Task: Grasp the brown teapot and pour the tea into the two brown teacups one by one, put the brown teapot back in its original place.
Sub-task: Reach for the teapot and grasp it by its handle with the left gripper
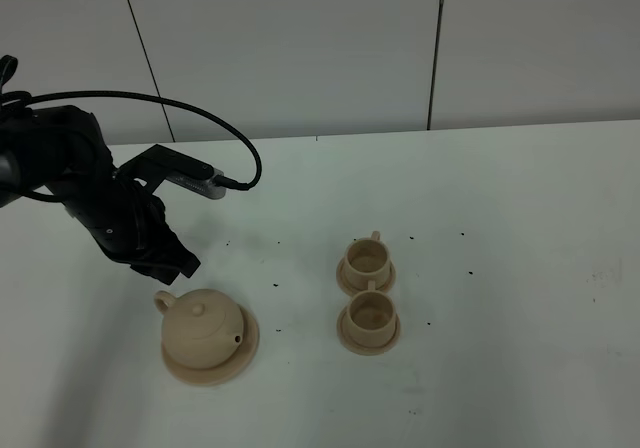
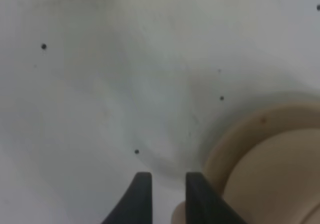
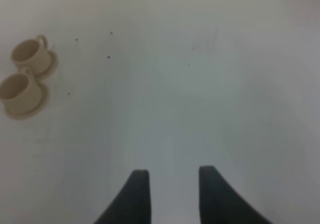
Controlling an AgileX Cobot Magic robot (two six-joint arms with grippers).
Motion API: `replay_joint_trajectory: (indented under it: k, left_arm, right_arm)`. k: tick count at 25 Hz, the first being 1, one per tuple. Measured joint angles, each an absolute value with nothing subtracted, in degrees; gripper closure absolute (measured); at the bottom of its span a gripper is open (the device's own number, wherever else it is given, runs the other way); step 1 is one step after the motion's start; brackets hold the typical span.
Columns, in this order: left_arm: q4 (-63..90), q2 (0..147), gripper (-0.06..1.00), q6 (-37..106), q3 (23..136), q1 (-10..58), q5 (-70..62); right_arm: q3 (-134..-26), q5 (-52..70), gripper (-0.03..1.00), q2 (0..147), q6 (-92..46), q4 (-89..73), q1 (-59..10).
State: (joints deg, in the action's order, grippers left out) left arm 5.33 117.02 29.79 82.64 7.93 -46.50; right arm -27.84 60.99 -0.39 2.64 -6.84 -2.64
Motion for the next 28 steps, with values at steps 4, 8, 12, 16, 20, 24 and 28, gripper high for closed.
replay_joint_trajectory:
  k: [4,8,12,16,20,24,28]
  left_arm:
    - [5.3,117.0,0.71,29.8,82.6,7.9,-47.4]
    - [5.3,117.0,0.71,29.9,82.6,7.9,-48.7]
    - [5.3,117.0,0.71,30.0,82.6,7.9,-49.9]
    - [5.3,117.0,0.71,30.8,82.6,7.9,-51.9]
    - [5.3,117.0,0.71,31.1,82.6,7.9,-53.1]
    - [5.3,117.0,0.71,31.1,82.6,7.9,-54.3]
    - [5.3,117.0,0.71,31.2,82.6,7.9,-55.3]
  right_arm:
    - [-27.8,61.0,0.73,-0.4,2.6,-6.8,-2.6]
    - [-27.8,61.0,0.73,-0.4,2.6,-6.8,-2.6]
    - [-27.8,61.0,0.73,-0.4,2.6,-6.8,-2.6]
    - [-27.8,61.0,0.73,-0.4,2.6,-6.8,-2.6]
    - [-27.8,61.0,0.73,-0.4,2.6,-6.8,-2.6]
    - [-27.8,61.0,0.73,-0.4,2.6,-6.8,-2.6]
    - [-27.8,61.0,0.73,-0.4,2.6,-6.8,-2.6]
